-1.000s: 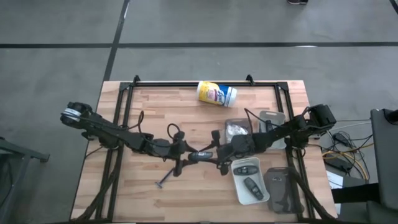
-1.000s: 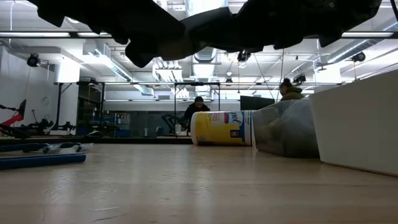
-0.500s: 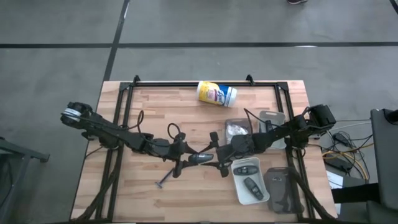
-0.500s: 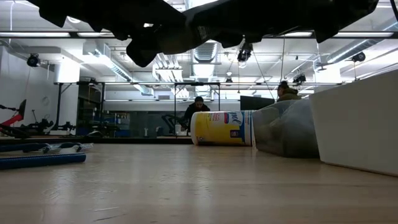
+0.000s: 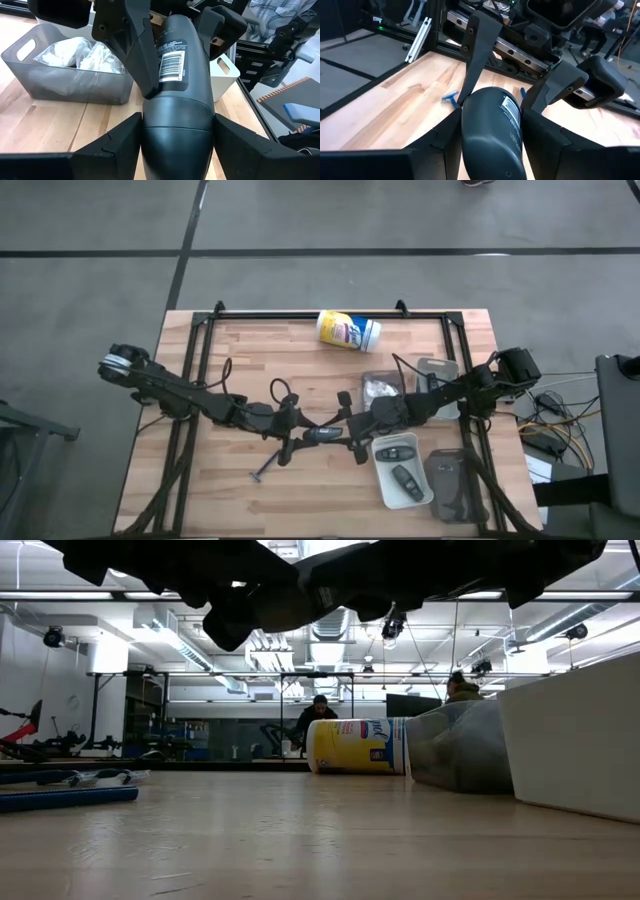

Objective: Pick & Place Travel size toiletries
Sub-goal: Put the deodorant into the white bin

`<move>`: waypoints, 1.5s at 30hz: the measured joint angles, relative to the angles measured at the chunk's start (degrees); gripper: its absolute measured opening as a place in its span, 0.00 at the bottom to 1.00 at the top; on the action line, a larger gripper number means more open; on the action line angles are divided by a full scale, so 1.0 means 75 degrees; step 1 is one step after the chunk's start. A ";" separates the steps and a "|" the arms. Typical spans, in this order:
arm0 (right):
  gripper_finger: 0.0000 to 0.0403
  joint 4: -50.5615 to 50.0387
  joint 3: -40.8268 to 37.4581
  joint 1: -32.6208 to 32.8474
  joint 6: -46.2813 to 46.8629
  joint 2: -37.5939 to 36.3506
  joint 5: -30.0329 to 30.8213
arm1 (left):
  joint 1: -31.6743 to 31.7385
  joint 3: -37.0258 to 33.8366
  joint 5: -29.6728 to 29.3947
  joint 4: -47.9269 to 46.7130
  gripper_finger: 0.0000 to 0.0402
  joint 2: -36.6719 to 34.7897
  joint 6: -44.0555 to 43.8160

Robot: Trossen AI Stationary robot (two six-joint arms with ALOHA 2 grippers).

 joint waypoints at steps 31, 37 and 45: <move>0.41 -0.1360 0.0015 0.0023 0.1152 -0.0144 -0.0498 | 0.0020 0.0038 -0.0215 -0.0081 0.76 -0.0050 0.0757; 0.42 -0.2269 0.0015 0.0023 0.1434 -0.0659 -0.0543 | 0.0017 0.0038 -0.0540 -0.0159 0.76 -0.0191 0.0898; 0.41 -0.3649 0.0017 0.0012 0.1819 -0.1628 -0.0518 | 0.0017 0.0026 -0.0553 -0.0512 0.76 -0.0233 0.0893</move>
